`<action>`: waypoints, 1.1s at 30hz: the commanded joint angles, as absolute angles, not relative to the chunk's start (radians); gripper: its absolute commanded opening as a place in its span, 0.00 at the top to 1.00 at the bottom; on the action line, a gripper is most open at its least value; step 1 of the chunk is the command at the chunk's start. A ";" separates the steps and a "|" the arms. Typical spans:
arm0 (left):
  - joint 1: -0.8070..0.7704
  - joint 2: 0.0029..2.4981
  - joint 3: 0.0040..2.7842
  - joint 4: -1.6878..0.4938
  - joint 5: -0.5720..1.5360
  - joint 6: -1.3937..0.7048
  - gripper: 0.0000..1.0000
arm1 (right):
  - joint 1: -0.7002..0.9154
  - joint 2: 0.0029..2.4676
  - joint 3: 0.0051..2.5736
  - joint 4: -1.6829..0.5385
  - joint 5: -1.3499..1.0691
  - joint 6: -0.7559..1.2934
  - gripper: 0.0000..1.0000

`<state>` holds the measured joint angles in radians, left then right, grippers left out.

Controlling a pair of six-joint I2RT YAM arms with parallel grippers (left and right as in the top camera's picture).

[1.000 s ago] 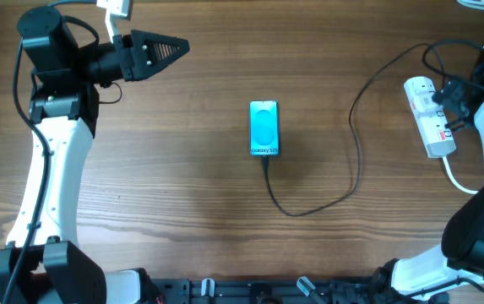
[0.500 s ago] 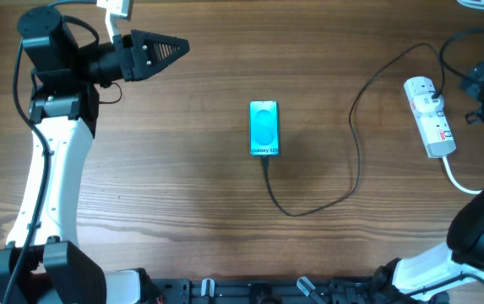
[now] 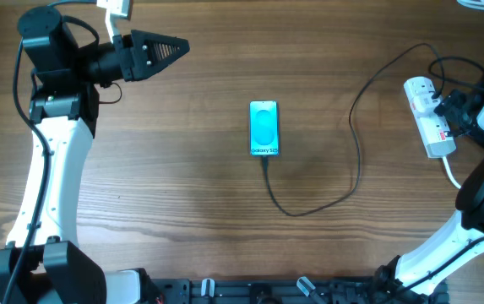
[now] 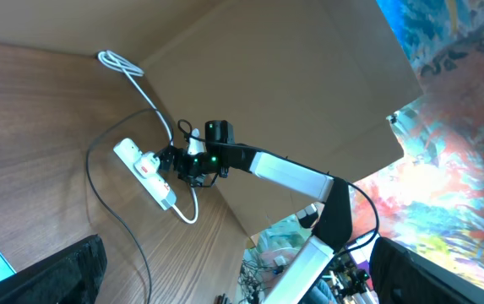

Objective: Plug charger to phone and switch on socket

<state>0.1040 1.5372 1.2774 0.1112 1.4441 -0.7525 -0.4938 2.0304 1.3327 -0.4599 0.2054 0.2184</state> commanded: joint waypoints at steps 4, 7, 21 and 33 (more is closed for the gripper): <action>0.107 1.535 1.277 0.112 1.446 -0.736 0.00 | -0.484 2.054 1.333 -0.512 0.081 0.212 0.00; 0.107 1.535 1.277 0.112 1.446 -0.736 0.00 | -0.484 2.054 1.333 -0.532 0.065 0.212 0.00; 0.107 1.535 1.277 0.112 1.446 -0.736 0.00 | -0.486 1.972 1.343 -0.464 0.064 0.239 0.00; 0.107 1.535 1.277 0.112 1.446 -0.736 0.00 | -0.486 1.971 1.333 -0.569 0.016 0.240 0.00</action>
